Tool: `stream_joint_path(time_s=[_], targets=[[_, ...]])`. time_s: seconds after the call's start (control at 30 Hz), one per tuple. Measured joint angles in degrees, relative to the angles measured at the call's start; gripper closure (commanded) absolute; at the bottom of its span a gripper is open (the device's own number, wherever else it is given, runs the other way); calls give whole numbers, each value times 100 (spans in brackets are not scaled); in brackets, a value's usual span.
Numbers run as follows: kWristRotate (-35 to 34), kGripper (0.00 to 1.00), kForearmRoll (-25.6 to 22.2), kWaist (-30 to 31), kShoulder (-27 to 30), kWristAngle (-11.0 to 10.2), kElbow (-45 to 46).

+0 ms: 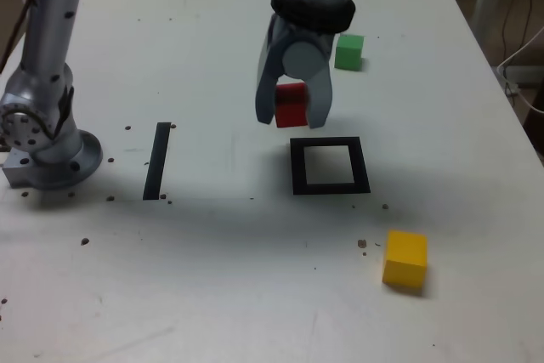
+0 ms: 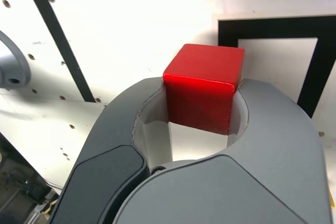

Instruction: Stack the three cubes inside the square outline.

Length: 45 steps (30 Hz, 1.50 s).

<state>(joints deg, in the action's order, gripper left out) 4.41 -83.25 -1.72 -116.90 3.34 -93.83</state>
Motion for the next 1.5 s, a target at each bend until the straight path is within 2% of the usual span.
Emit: stream_joint_path(time_s=[0.37, 1.5], targets=[[-215, 71, -9, 373, -298, 172, -302], [-212, 71, 121, 435, -1135, 169, -790]])
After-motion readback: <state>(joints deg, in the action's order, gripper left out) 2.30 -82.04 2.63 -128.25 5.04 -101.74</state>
